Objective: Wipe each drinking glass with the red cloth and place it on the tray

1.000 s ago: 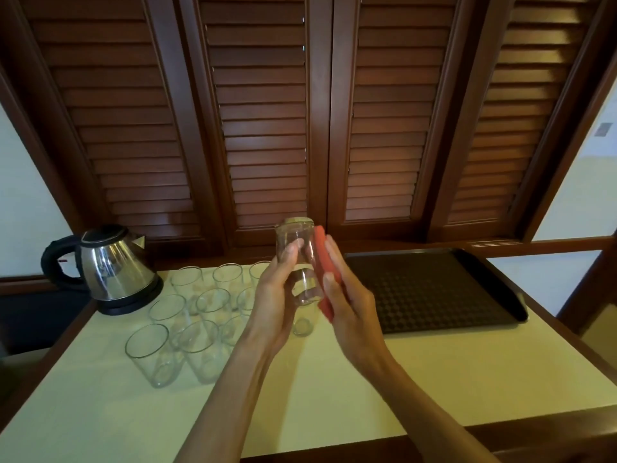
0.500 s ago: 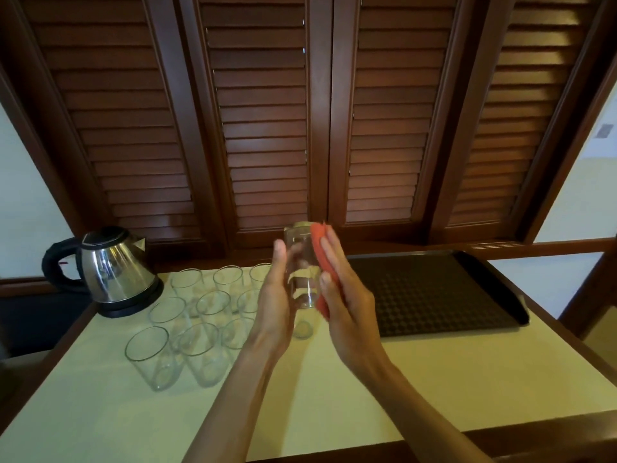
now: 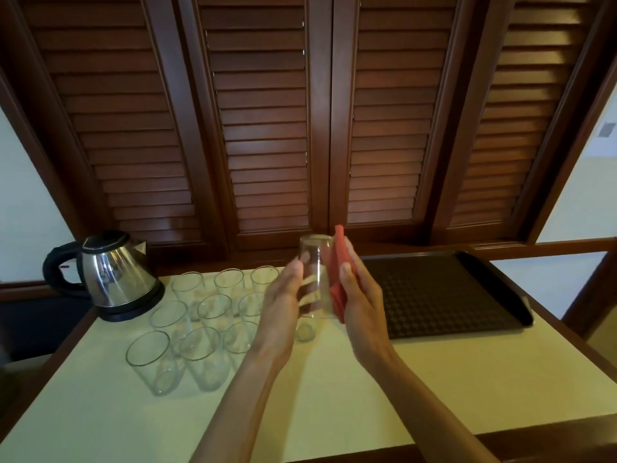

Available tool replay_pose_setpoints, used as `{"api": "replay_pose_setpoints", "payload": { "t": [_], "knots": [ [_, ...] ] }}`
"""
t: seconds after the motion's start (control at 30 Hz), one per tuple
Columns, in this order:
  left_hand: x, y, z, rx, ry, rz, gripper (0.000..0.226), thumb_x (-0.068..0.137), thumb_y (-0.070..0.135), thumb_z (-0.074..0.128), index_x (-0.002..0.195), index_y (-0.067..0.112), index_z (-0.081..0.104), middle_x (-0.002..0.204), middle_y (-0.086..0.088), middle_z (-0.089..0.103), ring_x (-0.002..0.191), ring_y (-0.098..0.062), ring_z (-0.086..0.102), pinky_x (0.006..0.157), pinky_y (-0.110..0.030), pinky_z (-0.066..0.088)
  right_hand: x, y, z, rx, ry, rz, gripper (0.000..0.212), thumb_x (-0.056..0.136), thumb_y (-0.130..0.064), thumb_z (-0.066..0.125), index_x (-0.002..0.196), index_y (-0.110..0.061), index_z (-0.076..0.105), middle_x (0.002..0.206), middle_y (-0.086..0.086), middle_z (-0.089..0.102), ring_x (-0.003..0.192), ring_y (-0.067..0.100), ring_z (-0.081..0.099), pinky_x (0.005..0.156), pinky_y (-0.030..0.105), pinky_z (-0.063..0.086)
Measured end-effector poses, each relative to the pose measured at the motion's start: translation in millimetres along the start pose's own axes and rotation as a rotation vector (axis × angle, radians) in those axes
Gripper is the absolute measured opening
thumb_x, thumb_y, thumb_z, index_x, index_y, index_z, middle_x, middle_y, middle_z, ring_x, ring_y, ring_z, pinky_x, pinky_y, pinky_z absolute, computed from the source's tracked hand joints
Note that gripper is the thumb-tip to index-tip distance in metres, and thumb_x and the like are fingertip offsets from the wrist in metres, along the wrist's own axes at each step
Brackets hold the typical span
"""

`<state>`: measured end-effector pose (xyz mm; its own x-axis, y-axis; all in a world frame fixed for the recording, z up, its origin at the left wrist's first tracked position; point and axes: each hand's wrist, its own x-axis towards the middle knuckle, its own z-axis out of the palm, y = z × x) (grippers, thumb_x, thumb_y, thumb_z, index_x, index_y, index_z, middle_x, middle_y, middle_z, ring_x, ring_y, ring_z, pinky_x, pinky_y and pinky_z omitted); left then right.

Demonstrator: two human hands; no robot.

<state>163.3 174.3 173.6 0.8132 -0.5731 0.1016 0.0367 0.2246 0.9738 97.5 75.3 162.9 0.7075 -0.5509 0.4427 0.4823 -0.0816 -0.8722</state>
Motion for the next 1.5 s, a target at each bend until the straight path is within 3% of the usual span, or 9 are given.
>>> {"api": "replay_pose_setpoints", "payload": {
  "t": [0.13, 0.3, 0.47, 0.6, 0.9, 1.07, 1.2, 1.37, 1.5],
  "knots": [
    [0.7, 1.8, 5.1, 0.017, 0.019, -0.009, 0.051, 0.101, 0.063, 0.044, 0.135, 0.033, 0.066, 0.127, 0.007, 0.073, 0.116, -0.014, 0.070, 0.091, -0.038, 0.059, -6.8, 3.0, 4.9, -0.084, -0.047, -0.052, 0.050, 0.100, -0.042, 0.048, 0.149, -0.042, 0.039, 0.163, -0.012, 0.031, 0.150, 0.008, 0.030, 0.118, 0.040, 0.038],
    [2.4, 10.1, -1.6, -0.041, -0.043, 0.067, 0.052, 0.090, 0.055, 0.066, 0.135, 0.030, 0.068, 0.127, 0.002, 0.074, 0.119, -0.019, 0.070, 0.094, -0.042, 0.058, -4.4, -1.4, 2.6, -0.060, -0.087, -0.042, 0.049, 0.107, -0.027, 0.041, 0.155, -0.021, 0.033, 0.150, -0.006, 0.052, 0.140, 0.011, 0.048, 0.114, 0.034, 0.042],
    [5.8, 8.2, -0.1, -0.044, -0.009, 0.078, 0.044, 0.097, 0.049, 0.049, 0.134, 0.035, 0.066, 0.125, 0.008, 0.075, 0.115, -0.011, 0.070, 0.090, -0.036, 0.057, -9.0, -0.9, 9.6, -0.149, -0.108, -0.125, 0.052, 0.103, -0.043, 0.045, 0.153, -0.032, 0.033, 0.166, -0.010, 0.024, 0.149, 0.005, 0.030, 0.115, 0.024, 0.037],
    [6.4, 2.9, -4.4, 0.029, -0.053, 0.057, 0.049, 0.100, 0.065, 0.041, 0.133, 0.039, 0.066, 0.126, 0.007, 0.073, 0.118, -0.019, 0.068, 0.089, -0.039, 0.059, -6.9, 4.3, 8.1, -0.098, -0.075, -0.073, 0.052, 0.103, -0.032, 0.044, 0.154, -0.033, 0.035, 0.159, -0.004, 0.041, 0.145, 0.011, 0.040, 0.106, 0.021, 0.045],
    [6.2, 7.1, -8.3, -0.037, 0.011, 0.087, 0.042, 0.103, 0.046, 0.043, 0.129, 0.026, 0.069, 0.118, -0.003, 0.077, 0.108, -0.019, 0.074, 0.082, -0.034, 0.060, -7.9, -1.2, 8.8, -0.100, -0.099, -0.074, 0.051, 0.103, -0.028, 0.044, 0.153, -0.027, 0.035, 0.157, -0.007, 0.043, 0.145, 0.014, 0.041, 0.117, 0.045, 0.039],
    [5.4, 7.1, -3.8, -0.130, -0.053, -0.066, 0.048, 0.106, 0.052, 0.031, 0.119, 0.033, 0.073, 0.118, 0.002, 0.078, 0.112, -0.018, 0.071, 0.086, -0.038, 0.056, -4.5, -10.6, 14.8, -0.266, -0.139, -0.206, 0.047, 0.106, -0.018, 0.043, 0.152, -0.023, 0.038, 0.164, -0.013, 0.028, 0.153, 0.010, 0.021, 0.119, 0.025, 0.030],
    [7.5, 10.7, -7.3, -0.157, -0.012, 0.026, 0.055, 0.091, 0.052, 0.052, 0.134, 0.021, 0.065, 0.119, -0.005, 0.076, 0.108, -0.020, 0.074, 0.075, -0.030, 0.059, -13.4, -2.9, 12.1, -0.165, -0.151, -0.109, 0.052, 0.101, -0.051, 0.049, 0.149, -0.036, 0.040, 0.160, -0.015, 0.037, 0.148, 0.006, 0.033, 0.116, 0.030, 0.038],
    [3.4, 9.8, -3.0, -0.070, -0.070, -0.015, 0.059, 0.092, 0.056, 0.048, 0.137, 0.024, 0.066, 0.134, -0.003, 0.070, 0.122, -0.021, 0.068, 0.101, -0.051, 0.055, -0.9, -14.6, 12.8, -0.283, -0.123, -0.197, 0.049, 0.105, -0.016, 0.043, 0.152, -0.022, 0.036, 0.164, -0.012, 0.027, 0.152, 0.010, 0.024, 0.120, 0.030, 0.032],
    [4.6, 13.2, -10.4, -0.181, 0.006, 0.025, 0.070, 0.085, 0.063, 0.063, 0.139, 0.017, 0.064, 0.130, -0.006, 0.072, 0.118, -0.024, 0.070, 0.093, -0.042, 0.057, -19.6, -0.5, 7.7, -0.139, -0.177, -0.134, 0.051, 0.105, -0.019, 0.041, 0.155, -0.020, 0.032, 0.160, -0.009, 0.039, 0.149, 0.015, 0.035, 0.117, 0.036, 0.038]
  ]
}}
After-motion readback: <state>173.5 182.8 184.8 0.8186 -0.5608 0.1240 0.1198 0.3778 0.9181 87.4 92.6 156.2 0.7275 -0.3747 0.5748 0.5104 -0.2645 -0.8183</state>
